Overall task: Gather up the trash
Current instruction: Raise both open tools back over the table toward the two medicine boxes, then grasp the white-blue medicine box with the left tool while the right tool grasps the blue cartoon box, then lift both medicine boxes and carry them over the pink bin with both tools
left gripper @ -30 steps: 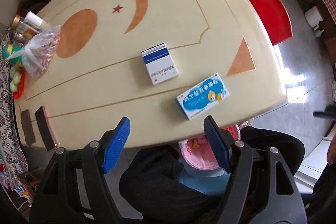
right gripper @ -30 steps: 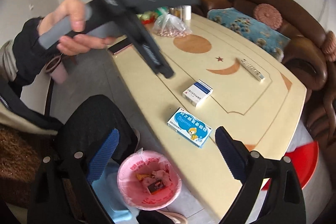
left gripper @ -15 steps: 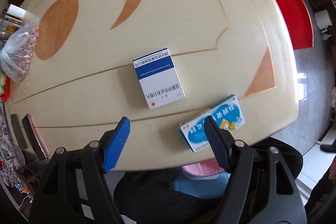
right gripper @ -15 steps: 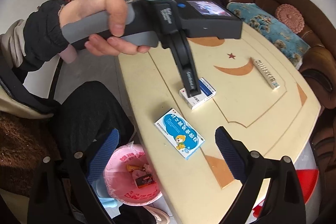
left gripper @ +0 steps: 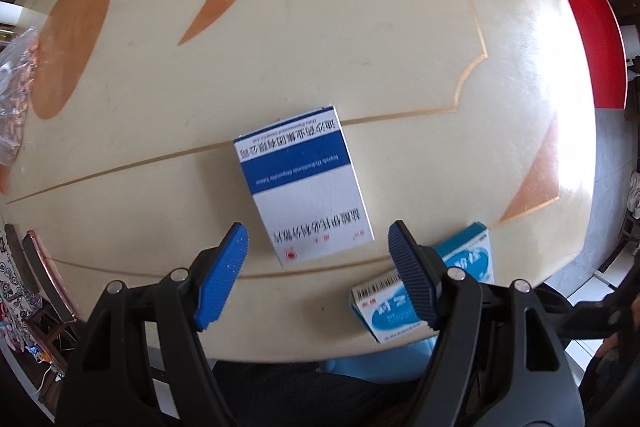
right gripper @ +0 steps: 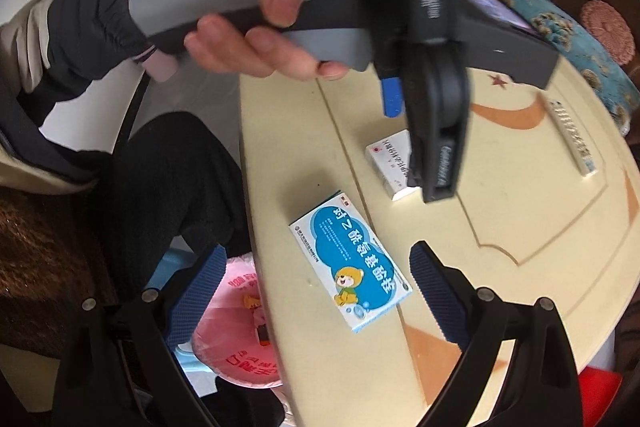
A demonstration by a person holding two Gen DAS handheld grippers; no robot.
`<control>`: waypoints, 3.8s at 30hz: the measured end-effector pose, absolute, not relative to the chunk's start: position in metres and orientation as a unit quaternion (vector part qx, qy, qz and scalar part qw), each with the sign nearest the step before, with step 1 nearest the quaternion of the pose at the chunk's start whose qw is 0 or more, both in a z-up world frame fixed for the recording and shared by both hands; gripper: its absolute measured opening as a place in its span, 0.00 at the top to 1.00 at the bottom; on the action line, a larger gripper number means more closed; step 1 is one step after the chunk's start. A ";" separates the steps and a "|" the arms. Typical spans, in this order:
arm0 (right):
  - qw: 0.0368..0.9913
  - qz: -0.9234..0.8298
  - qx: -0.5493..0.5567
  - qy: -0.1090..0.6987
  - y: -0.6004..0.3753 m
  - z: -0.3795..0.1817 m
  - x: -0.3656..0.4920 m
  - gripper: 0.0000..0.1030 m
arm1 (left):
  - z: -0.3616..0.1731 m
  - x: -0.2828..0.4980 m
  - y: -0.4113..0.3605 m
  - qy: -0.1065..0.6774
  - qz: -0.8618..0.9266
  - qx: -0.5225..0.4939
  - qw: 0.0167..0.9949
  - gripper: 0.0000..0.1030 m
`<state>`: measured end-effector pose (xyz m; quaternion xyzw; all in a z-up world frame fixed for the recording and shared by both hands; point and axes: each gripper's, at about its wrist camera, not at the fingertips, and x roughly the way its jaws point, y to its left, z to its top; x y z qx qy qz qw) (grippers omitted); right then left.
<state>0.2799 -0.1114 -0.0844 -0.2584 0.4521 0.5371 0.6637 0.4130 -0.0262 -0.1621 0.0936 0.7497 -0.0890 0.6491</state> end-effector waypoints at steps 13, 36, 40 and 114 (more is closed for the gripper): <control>0.619 0.549 -0.323 0.459 -0.094 -0.135 0.294 0.12 | -0.192 0.422 -0.025 0.769 -0.088 0.089 0.627 0.31; 0.665 0.472 -0.315 0.486 -0.089 -0.184 0.284 0.27 | -0.210 0.413 -0.037 0.772 -0.092 0.109 0.620 0.28; 0.698 0.423 -0.295 0.496 -0.084 -0.184 0.275 0.31 | -0.209 0.415 -0.041 0.771 -0.091 0.111 0.621 0.28; 0.914 0.100 -0.042 0.391 -0.180 -0.039 0.020 0.34 | -0.067 0.058 -0.024 0.435 -0.138 0.138 0.879 0.36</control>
